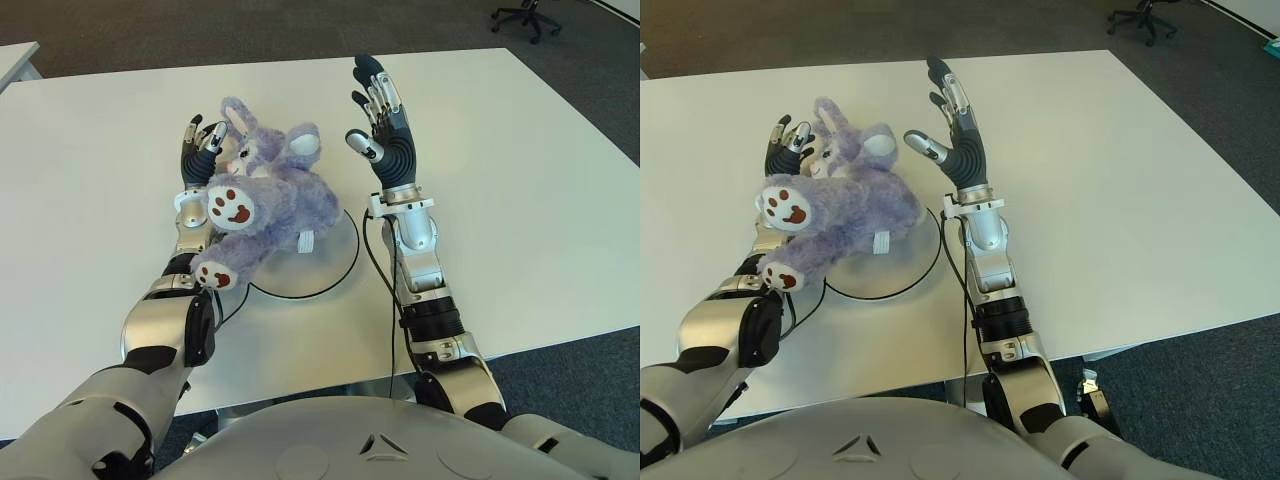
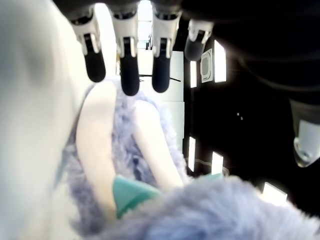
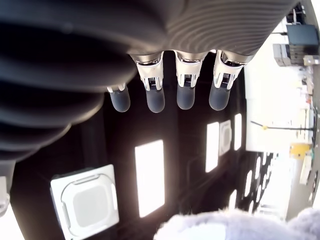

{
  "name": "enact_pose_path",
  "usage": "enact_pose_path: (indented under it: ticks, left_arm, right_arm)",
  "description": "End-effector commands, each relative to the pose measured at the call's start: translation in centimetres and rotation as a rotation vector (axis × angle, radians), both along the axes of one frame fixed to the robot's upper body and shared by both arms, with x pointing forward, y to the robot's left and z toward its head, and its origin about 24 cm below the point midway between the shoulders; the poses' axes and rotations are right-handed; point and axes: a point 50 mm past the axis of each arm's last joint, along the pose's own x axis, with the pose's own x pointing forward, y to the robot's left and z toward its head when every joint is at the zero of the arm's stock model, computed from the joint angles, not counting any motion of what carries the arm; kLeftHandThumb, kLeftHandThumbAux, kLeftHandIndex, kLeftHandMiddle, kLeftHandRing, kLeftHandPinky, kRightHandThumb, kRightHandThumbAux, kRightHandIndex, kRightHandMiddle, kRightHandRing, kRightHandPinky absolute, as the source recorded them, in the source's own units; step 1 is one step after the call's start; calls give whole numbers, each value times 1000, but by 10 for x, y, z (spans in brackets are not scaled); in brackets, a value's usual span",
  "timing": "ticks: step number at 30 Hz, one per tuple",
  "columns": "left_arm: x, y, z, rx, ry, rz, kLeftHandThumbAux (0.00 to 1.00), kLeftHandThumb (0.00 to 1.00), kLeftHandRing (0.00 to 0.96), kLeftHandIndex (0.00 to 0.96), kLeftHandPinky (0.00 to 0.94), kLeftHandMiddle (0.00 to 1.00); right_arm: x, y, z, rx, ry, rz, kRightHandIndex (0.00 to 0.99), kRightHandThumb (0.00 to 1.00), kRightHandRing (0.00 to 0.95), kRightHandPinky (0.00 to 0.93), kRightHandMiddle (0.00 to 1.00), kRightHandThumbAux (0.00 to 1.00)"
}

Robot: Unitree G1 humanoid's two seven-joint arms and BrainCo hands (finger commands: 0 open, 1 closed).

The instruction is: Put the doll into the plate.

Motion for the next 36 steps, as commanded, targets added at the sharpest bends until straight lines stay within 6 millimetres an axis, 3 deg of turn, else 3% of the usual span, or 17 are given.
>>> enact_pose_path:
  ticks: [1, 4, 8, 22, 36]
  left_arm:
    - [-31, -2, -51, -48, 226, 5, 468, 0, 224, 56, 197, 202]
    - [-31, -2, -51, -45, 226, 3, 467, 0, 216, 56, 198, 198]
    - [-31, -3, -51, -48, 224, 8, 472, 0, 237, 66, 283, 211]
    - [-29, -3, -49, -42, 218, 5, 464, 0, 224, 76, 217, 211]
    - [-28, -4, -48, -48, 206, -7, 454, 0, 220, 71, 243, 208]
  right_arm:
    - [5, -2, -1, -1, 10, -11, 0, 4, 0, 15, 0, 463]
    - [7, -2, -1, 8, 12, -11, 0, 9, 0, 22, 0, 469]
    - [9, -4, 0, 10, 11, -17, 0, 2, 0, 24, 0, 468]
    - [31, -19, -8, 21, 46, -29, 0, 0, 0, 0, 0, 454]
    - [45, -23, -16, 31, 86, -61, 0, 0, 0, 0, 0, 447]
